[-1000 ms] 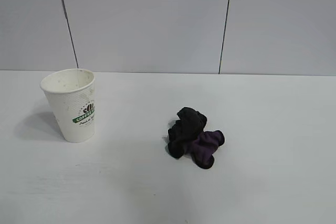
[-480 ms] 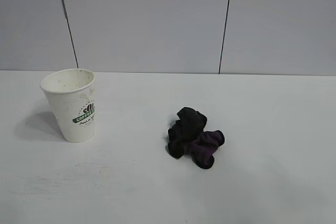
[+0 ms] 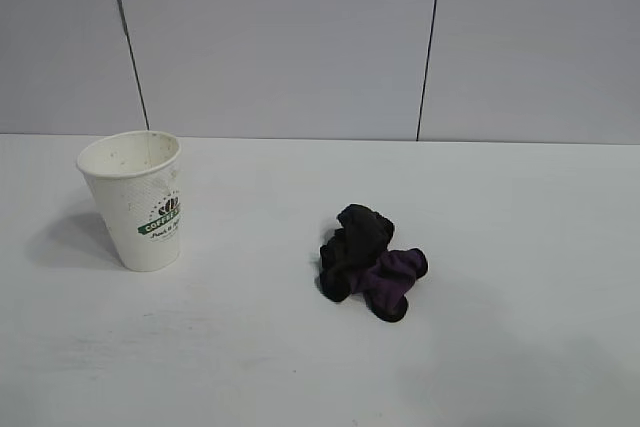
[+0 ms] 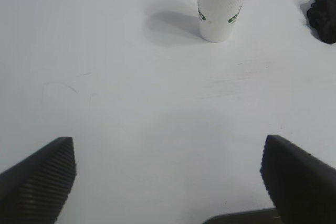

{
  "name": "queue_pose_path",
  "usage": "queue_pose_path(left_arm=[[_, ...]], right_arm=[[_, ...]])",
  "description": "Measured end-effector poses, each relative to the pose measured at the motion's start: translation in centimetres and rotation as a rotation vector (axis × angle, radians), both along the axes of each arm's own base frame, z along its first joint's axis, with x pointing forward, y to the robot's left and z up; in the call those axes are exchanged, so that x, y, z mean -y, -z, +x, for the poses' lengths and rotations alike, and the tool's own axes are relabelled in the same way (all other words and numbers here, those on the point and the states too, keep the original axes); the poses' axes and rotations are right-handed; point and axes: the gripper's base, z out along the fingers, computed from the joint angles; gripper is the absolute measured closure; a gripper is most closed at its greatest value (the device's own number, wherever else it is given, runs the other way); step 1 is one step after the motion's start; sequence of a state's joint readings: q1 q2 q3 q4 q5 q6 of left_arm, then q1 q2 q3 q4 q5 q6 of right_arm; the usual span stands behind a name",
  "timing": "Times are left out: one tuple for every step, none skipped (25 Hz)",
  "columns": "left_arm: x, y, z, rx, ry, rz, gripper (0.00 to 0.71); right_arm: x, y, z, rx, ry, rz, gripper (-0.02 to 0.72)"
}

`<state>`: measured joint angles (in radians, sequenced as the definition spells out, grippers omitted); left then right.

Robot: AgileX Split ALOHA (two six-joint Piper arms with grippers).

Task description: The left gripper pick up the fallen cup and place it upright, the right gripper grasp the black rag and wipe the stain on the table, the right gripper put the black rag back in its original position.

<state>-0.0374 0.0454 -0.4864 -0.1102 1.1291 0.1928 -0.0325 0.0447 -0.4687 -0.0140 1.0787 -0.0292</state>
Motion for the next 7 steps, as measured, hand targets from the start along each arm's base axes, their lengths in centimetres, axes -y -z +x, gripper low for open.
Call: queue_pose_path(left_arm=[[0.00,0.00,0.00,0.000,0.000,0.000,0.023],[0.00,0.00,0.00,0.000,0.000,0.000,0.023],[0.00,0.00,0.00,0.000,0.000,0.000,0.023],[0.00,0.00,0.00,0.000,0.000,0.000,0.023],[0.00,0.00,0.00,0.000,0.000,0.000,0.023],[0.00,0.00,0.00,0.000,0.000,0.000,0.023],[0.00,0.00,0.00,0.000,0.000,0.000,0.023]], right_arm=[[0.00,0.02,0.01,-0.001,-0.008,0.000,0.228],[0.00,0.02,0.01,-0.001,-0.023,-0.001,0.228],[-0.01,0.02,0.01,-0.001,-0.035,-0.001,0.228],[-0.01,0.02,0.01,-0.001,-0.048,-0.001,0.228],[-0.02,0.02,0.01,-0.001,-0.061,-0.001,0.228],[-0.01,0.02,0.02,-0.001,-0.071,-0.002,0.228],[0.00,0.02,0.02,-0.001,-0.077,-0.002,0.228]])
